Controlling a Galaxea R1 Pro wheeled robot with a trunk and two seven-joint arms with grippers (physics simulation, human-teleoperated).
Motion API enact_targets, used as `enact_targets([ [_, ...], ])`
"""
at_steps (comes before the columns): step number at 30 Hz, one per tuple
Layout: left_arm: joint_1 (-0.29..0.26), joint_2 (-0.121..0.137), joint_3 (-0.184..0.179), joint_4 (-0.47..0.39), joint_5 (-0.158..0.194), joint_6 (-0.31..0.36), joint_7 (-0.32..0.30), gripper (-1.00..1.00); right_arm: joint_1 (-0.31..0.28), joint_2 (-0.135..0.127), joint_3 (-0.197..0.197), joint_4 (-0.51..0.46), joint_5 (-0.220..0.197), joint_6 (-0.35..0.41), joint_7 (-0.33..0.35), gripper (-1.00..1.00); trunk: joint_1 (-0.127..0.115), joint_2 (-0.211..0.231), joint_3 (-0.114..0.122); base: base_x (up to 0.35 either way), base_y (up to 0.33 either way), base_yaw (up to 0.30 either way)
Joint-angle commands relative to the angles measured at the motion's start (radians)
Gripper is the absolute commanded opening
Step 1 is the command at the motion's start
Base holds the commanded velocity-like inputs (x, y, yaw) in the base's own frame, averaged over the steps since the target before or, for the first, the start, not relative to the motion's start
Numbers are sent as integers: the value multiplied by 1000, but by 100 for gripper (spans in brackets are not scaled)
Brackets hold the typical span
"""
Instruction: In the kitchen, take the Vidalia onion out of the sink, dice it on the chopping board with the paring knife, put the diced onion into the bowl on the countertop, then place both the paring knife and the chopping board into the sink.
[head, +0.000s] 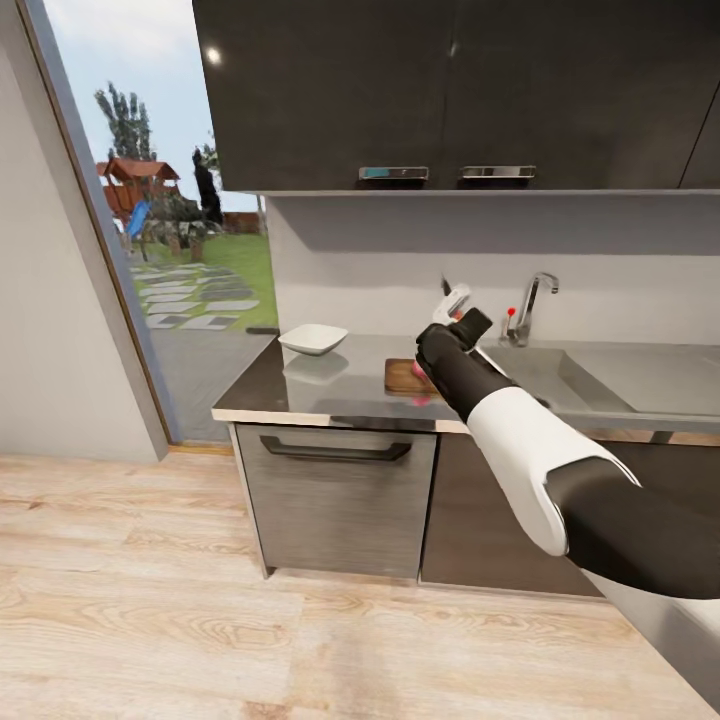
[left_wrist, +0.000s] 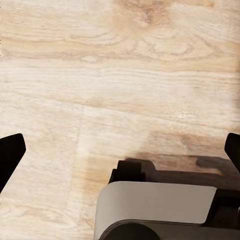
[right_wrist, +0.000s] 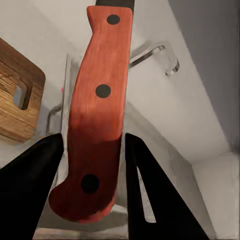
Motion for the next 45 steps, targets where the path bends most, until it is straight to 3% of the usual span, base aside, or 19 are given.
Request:
enact_targets([
  [1,-2,2,-1,4,7,-7,-1,100,-1,0,7,27,4,5,-37,-100,0,-1,-1,0,0,0],
  [6,-2,8,-1,4,8,-7,-1,100,-2,0,22,158,20,0,-250,-100,0,-1,-1,0,0,0],
  [11,-2,8,-1,4,8,-7,-1,100,-1,0,25,192,23,-17,-353,-100,0,-1,-1,0,0,0],
  [18,-2,7,-1,3,7,-8,-1,100,-2,0,29,198,23,-49,-370,-100,0,-1,-1,0,0,0],
  [20,-2,7,-1,3,7,-8,-2,100,-3,0,46,199,24,-50,-370,-100,0,-1,-1,0,0,0],
  [25,-2,7,-1,3,7,-9,-2,100,0,0,182,199,24,-57,-371,-100,0,-1,-1,0,0,0],
  [27,-2,7,-1,3,7,-9,-2,100,7,0,217,198,24,-66,-371,-100,0,-1,-1,0,0,0],
  [33,-2,8,-1,3,6,-9,-3,100,20,0,239,198,23,-134,-370,-100,0,-1,-1,0,0,0],
  [45,-2,9,-1,3,7,-9,-4,100,123,0,255,198,23,-237,-362,-100,0,-1,-1,0,0,0],
])
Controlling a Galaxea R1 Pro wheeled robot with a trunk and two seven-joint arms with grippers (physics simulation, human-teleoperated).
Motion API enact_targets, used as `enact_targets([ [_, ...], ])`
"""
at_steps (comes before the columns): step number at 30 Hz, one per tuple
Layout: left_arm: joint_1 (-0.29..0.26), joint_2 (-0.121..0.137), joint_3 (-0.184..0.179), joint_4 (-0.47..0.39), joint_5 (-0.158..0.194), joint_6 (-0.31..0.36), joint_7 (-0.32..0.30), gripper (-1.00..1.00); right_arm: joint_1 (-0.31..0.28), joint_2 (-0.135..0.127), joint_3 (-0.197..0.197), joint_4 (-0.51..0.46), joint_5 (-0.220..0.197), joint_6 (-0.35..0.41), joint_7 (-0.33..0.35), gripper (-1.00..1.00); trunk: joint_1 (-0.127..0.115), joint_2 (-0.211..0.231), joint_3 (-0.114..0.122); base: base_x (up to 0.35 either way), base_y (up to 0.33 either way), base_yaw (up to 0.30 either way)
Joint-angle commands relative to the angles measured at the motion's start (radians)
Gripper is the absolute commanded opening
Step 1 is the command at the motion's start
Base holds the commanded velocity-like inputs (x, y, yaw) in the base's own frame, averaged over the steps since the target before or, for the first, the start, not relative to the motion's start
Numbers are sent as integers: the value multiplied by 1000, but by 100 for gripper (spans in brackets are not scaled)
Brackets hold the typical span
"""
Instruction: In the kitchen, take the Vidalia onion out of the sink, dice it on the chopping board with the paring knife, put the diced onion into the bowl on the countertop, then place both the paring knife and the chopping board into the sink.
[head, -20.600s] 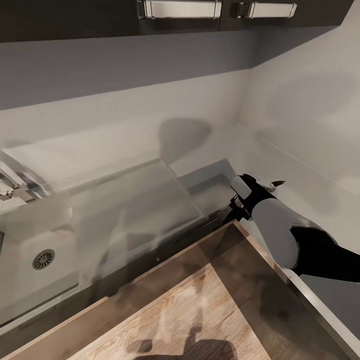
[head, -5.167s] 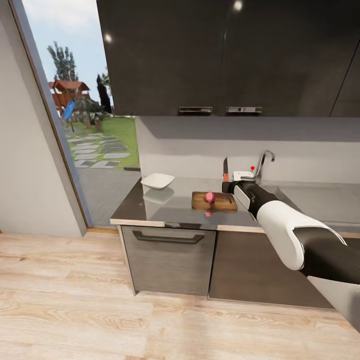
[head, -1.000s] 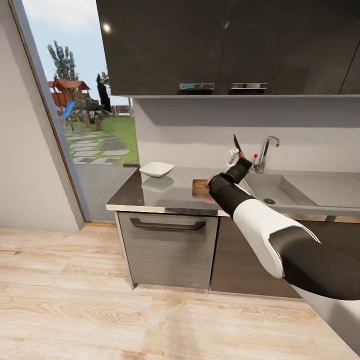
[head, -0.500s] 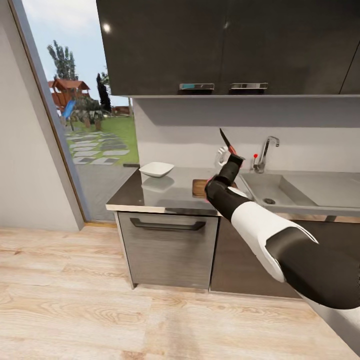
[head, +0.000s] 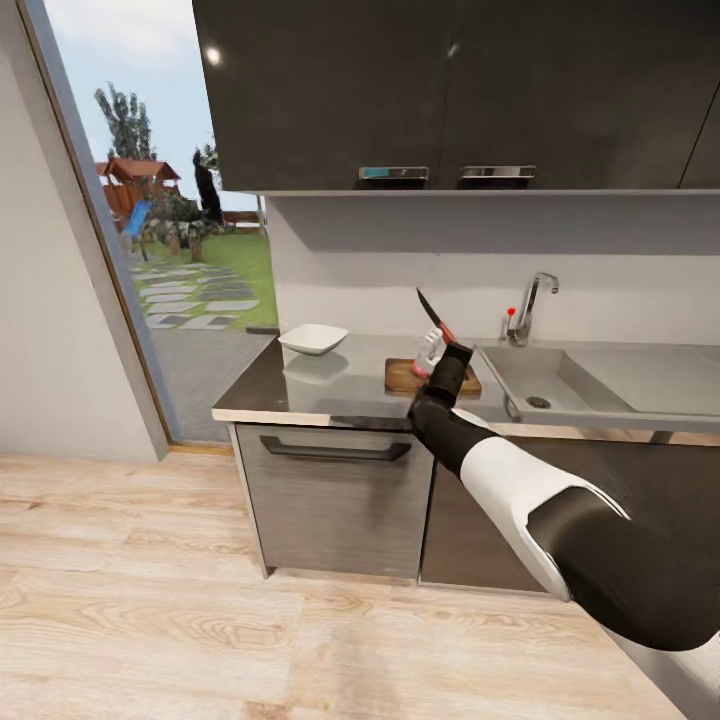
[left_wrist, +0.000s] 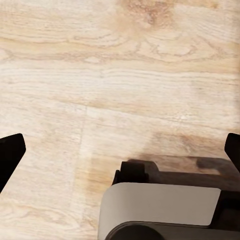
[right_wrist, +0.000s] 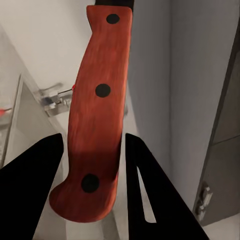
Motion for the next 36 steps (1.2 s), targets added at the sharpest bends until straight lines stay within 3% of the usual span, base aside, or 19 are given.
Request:
enact_targets([
  [1,-2,0,-1,4,7,-7,-1,100,1,0,5,1,2,3,0,-100,0,-1,-1,0,0,0],
  [30,-2,12,-1,5,8,-7,-2,100,35,0,7,1,2,-5,4,-100,0,-1,-1,40,0,0],
  [36,-2,12,-1,6,8,-7,-3,100,49,0,7,1,2,-5,47,-100,0,-1,-1,14,0,0],
])
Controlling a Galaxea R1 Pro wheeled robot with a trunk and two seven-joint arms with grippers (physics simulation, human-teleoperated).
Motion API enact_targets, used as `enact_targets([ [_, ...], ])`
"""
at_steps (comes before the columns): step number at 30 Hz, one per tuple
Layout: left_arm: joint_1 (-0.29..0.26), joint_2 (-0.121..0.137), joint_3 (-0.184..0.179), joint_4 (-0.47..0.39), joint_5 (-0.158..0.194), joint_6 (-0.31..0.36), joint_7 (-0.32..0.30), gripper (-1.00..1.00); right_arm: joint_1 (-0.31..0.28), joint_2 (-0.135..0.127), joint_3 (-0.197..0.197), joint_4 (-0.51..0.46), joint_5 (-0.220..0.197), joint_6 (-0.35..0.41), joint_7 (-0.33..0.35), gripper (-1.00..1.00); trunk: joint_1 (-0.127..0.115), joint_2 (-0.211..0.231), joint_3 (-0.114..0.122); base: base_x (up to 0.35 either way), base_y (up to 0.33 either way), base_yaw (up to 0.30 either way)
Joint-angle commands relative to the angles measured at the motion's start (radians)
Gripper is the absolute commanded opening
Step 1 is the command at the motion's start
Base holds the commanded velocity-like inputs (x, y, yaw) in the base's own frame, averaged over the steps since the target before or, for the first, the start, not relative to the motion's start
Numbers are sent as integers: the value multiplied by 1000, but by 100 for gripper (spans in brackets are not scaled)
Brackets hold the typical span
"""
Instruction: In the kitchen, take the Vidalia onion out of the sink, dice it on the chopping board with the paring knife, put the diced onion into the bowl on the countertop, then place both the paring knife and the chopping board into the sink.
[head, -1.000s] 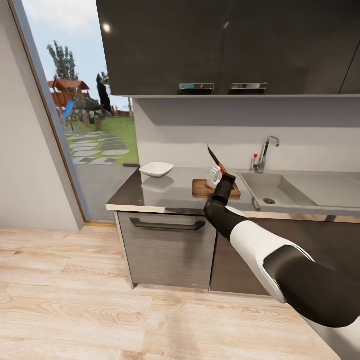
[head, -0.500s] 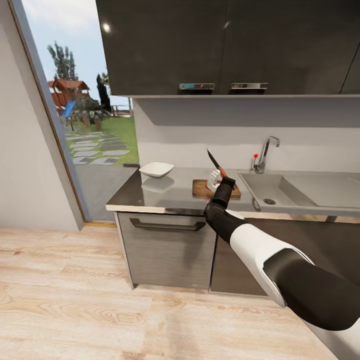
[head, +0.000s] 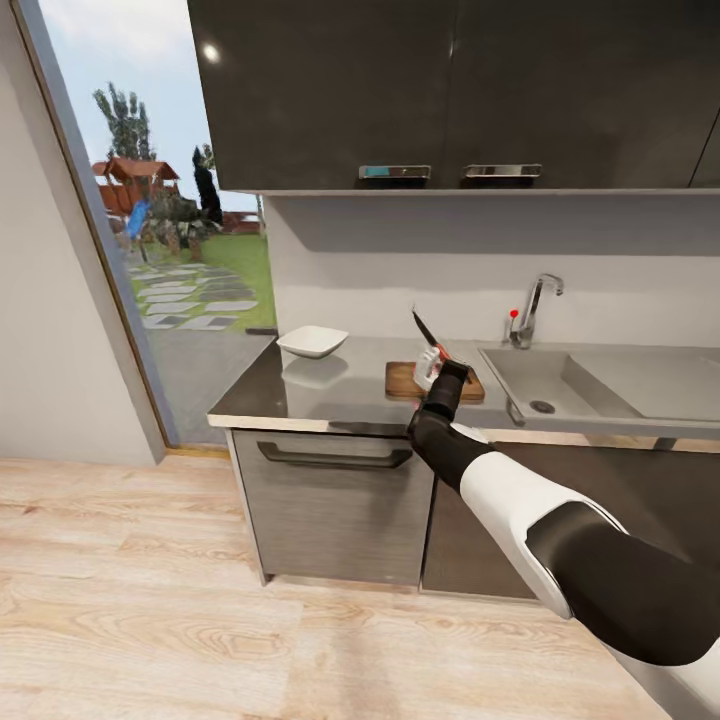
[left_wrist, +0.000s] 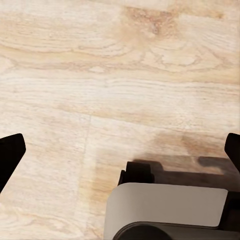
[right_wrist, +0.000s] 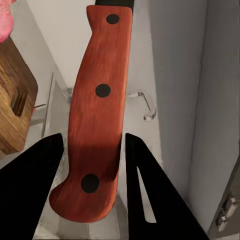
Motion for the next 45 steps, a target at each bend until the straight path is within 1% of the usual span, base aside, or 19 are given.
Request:
enact_targets([
  [1,-2,0,-1,4,7,-7,-1,100,3,0,5,0,4,7,4,-100,0,-1,-1,3,0,0],
  [5,-2,0,-1,4,7,-7,-2,100,17,0,5,1,4,7,19,-100,0,-1,-1,1,0,0],
  [11,-2,0,-1,4,7,-7,-2,100,21,0,5,1,3,7,23,-100,0,-1,-1,0,0,0],
  [22,-2,-1,-2,4,7,-7,-3,100,32,0,4,2,3,3,24,-100,0,-1,-1,0,0,0],
  [25,-2,0,-1,5,7,-7,-3,100,37,0,4,3,2,-23,23,-100,0,-1,-1,0,0,0],
  [28,-2,0,-1,6,7,-7,-3,100,39,0,3,3,1,-29,24,-100,0,-1,-1,0,0,0],
  [45,-2,0,-1,6,7,-7,-3,100,48,0,2,4,0,-31,22,-100,0,-1,-1,0,0,0],
])
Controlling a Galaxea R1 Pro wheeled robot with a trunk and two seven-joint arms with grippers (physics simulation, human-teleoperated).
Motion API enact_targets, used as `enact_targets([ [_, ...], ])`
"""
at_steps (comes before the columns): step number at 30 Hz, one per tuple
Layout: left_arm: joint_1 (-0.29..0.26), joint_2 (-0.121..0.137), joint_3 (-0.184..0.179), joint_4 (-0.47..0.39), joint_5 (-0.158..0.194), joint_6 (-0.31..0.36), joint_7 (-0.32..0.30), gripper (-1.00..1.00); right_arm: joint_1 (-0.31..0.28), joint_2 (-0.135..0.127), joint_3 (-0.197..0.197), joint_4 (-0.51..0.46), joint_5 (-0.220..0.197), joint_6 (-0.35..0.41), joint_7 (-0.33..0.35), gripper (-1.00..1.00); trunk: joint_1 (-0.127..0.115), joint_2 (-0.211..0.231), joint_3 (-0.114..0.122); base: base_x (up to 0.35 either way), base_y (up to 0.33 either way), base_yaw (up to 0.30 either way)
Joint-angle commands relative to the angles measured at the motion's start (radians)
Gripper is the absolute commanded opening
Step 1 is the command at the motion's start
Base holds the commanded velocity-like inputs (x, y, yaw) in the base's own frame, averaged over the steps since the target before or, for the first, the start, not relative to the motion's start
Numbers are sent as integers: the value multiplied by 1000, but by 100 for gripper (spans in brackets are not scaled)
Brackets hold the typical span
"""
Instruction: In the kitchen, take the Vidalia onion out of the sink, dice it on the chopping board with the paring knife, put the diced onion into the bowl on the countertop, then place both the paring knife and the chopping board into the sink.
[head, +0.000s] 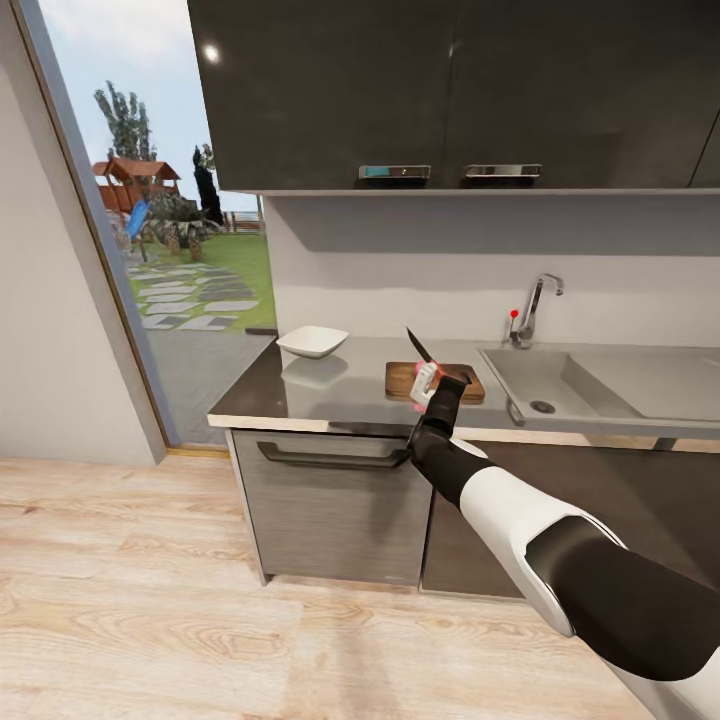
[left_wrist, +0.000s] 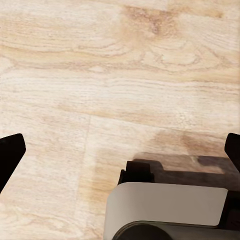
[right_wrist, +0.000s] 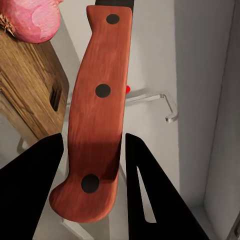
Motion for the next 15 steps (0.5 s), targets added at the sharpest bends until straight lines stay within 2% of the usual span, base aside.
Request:
enact_targets([
  [1,-2,0,-1,4,7,-7,-1,100,-1,0,4,1,3,7,0,-100,0,-1,-1,0,0,0],
  [15,-2,0,-1,4,7,-7,-1,100,-1,0,2,19,1,6,0,-100,0,-1,-1,0,0,0],
])
